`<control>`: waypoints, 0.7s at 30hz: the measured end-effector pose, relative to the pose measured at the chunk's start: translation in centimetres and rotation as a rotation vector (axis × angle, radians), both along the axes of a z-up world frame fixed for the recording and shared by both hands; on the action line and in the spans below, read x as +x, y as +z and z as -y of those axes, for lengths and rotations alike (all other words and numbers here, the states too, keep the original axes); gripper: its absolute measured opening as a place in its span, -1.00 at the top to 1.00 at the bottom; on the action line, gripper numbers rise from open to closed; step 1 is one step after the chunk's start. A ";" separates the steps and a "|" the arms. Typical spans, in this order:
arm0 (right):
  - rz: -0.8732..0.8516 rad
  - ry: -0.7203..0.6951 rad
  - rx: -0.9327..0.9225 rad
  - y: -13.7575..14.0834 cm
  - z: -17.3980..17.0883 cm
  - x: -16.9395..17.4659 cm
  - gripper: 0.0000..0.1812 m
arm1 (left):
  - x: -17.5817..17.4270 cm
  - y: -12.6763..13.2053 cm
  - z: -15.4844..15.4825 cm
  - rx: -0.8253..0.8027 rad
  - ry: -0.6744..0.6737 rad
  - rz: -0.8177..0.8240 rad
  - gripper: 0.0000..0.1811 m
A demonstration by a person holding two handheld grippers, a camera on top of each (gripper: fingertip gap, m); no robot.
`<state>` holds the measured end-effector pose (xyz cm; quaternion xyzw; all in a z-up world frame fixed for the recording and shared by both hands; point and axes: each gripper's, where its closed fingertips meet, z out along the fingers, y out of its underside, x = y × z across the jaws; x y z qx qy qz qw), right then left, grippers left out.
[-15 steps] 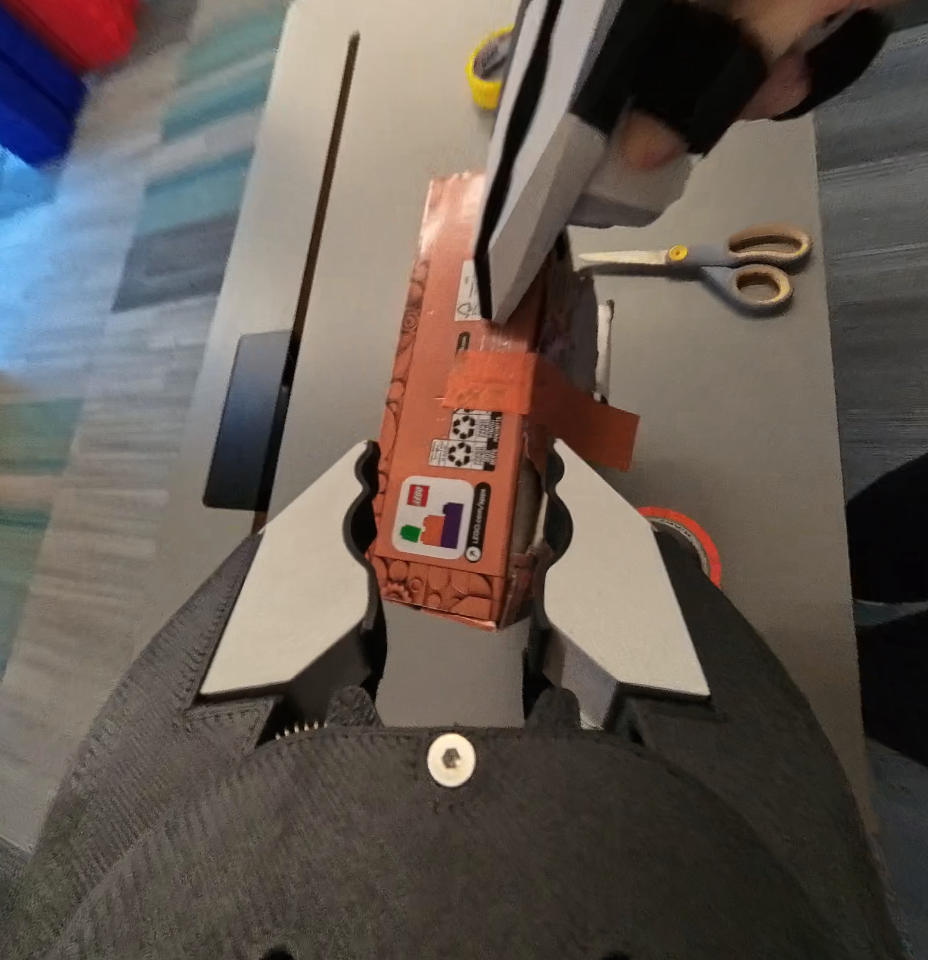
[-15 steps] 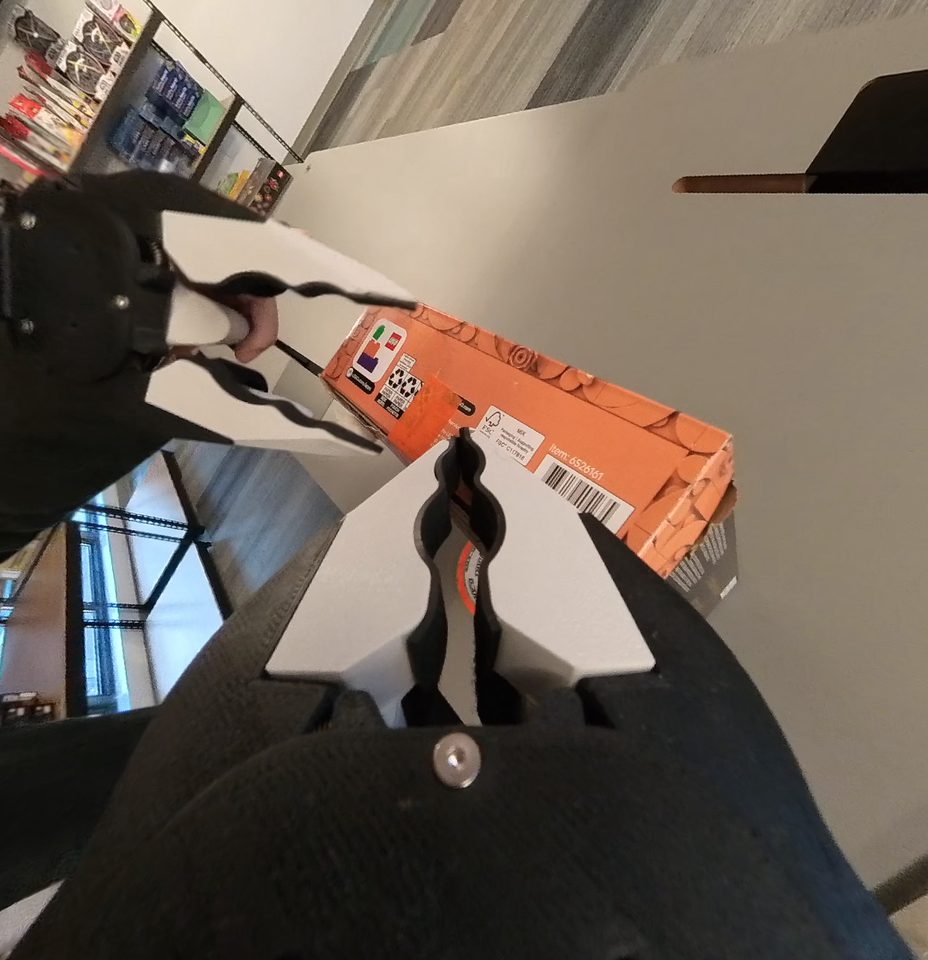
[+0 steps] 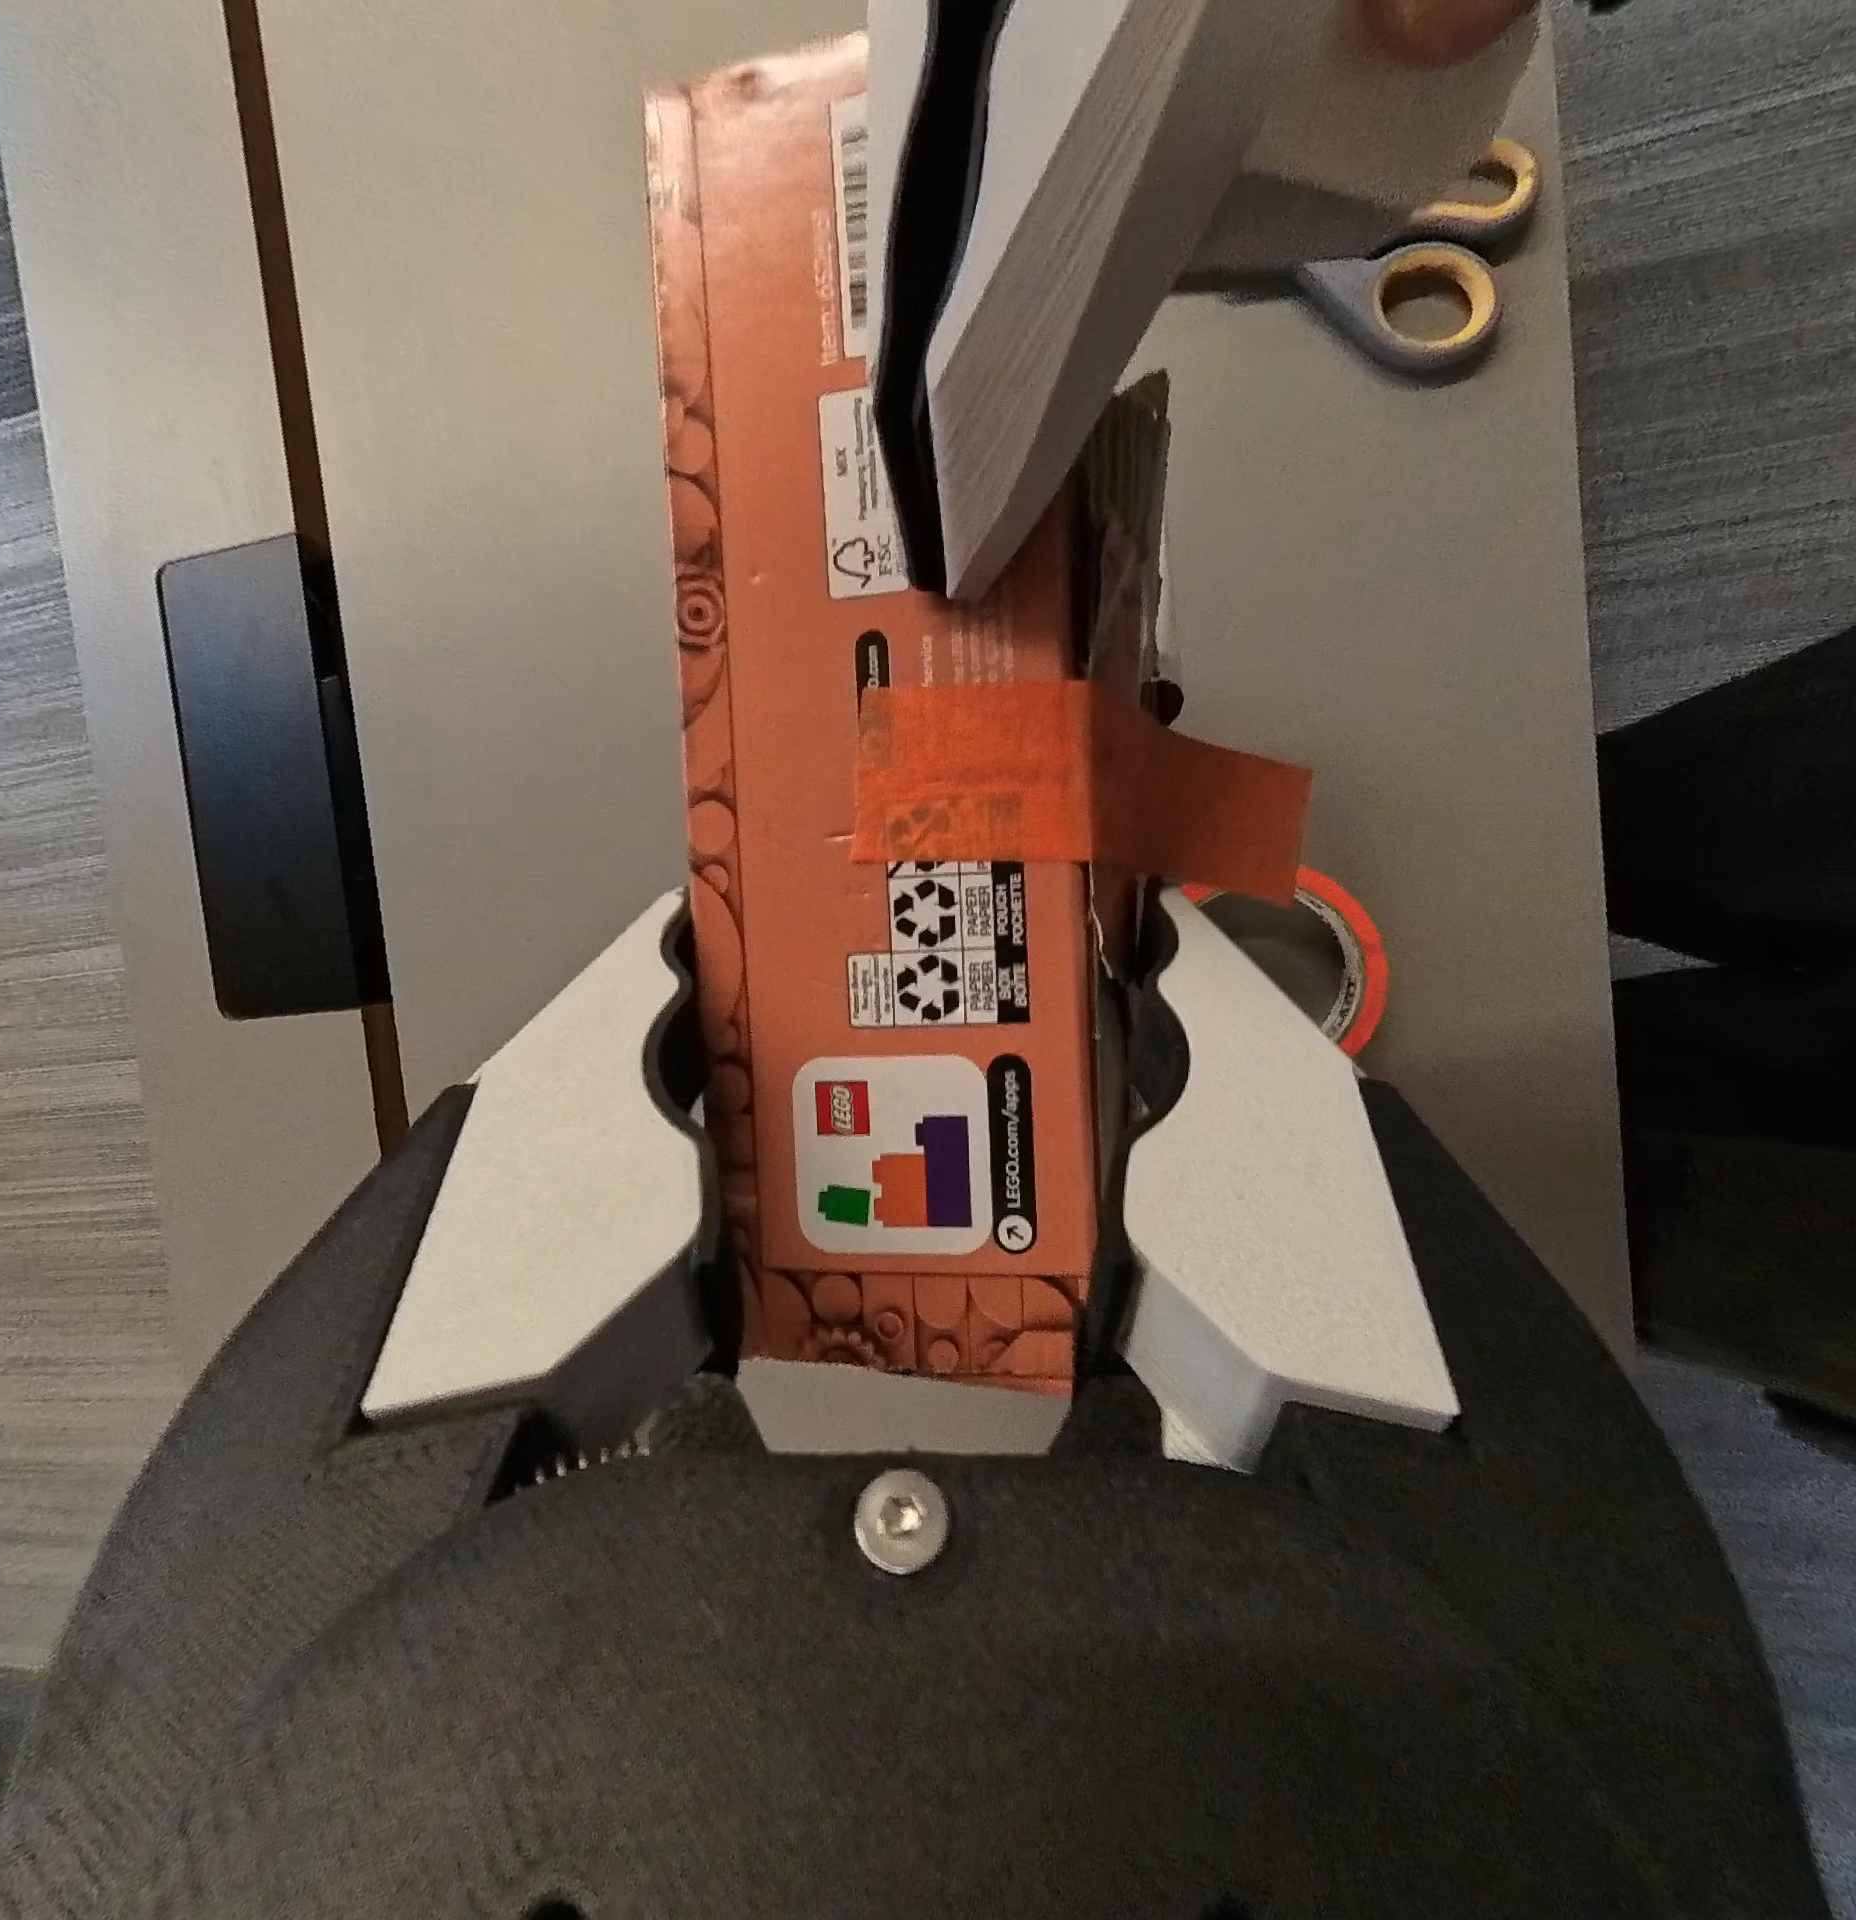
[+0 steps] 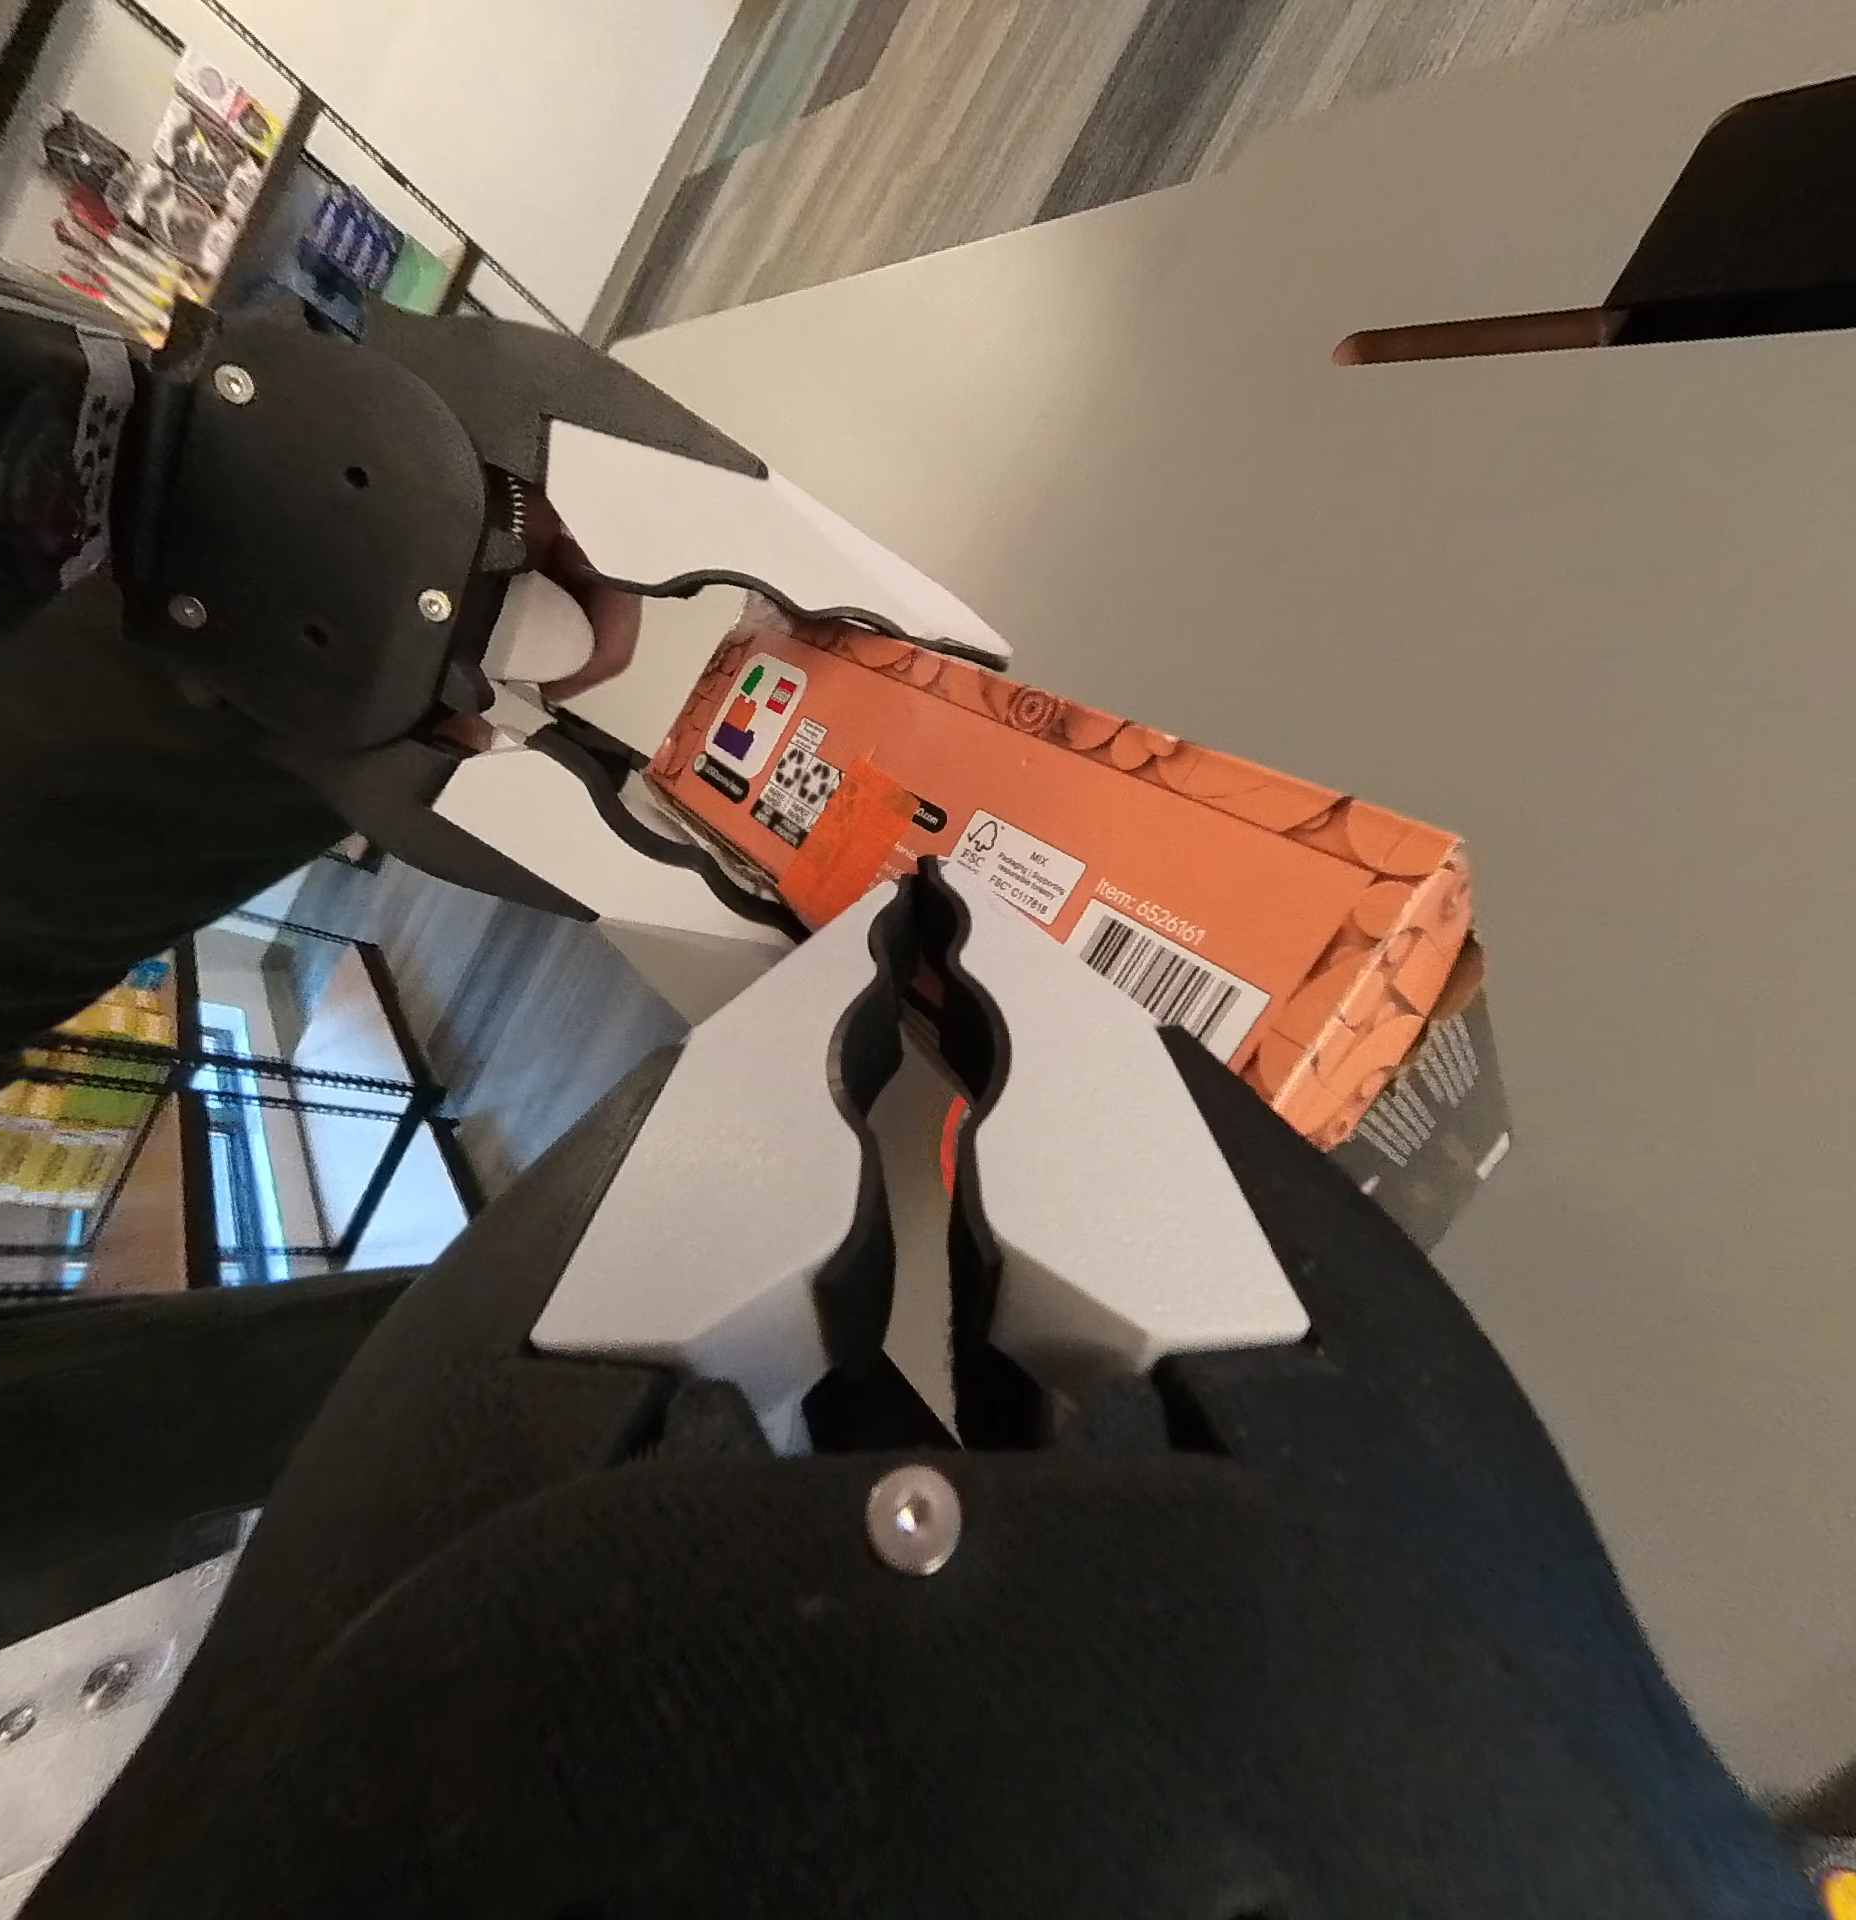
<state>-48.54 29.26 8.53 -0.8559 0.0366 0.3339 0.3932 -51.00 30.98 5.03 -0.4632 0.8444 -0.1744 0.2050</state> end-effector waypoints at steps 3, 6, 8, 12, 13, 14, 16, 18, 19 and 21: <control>-0.022 -0.013 0.016 0.0 0.1 0.0 0.99 | 0.2 -0.1 0.3 -0.035 -0.012 0.004 0.11; -0.040 -0.026 0.024 0.1 0.0 0.0 1.00 | 0.4 0.0 0.2 -0.054 -0.012 0.022 0.15; -0.045 -0.026 0.055 0.3 0.0 0.0 1.00 | 0.4 0.0 0.2 -0.068 -0.012 0.048 0.16; -0.114 -0.040 0.119 0.6 0.2 0.4 1.00 | 0.5 0.1 0.3 -0.085 -0.015 0.072 0.17; -0.110 -0.049 0.131 0.7 0.2 0.6 1.00 | 0.5 0.1 0.3 -0.087 -0.016 0.073 0.16; -0.099 -0.051 0.137 0.7 0.2 0.7 1.00 | 0.5 0.1 0.2 -0.091 -0.017 0.074 0.16; -0.058 -0.042 0.136 0.6 0.2 0.7 1.00 | 0.5 0.2 0.2 -0.095 -0.020 0.074 0.15; -0.002 -0.035 0.134 0.5 0.0 0.8 1.00 | 0.5 0.2 0.2 -0.099 -0.022 0.070 0.15; 0.017 -0.032 0.134 0.5 0.0 0.8 1.00 | 0.5 0.2 0.1 -0.104 -0.021 0.070 0.15; 0.067 0.020 0.165 1.2 0.3 0.6 1.00 | 0.5 0.2 0.1 -0.102 -0.018 0.070 0.16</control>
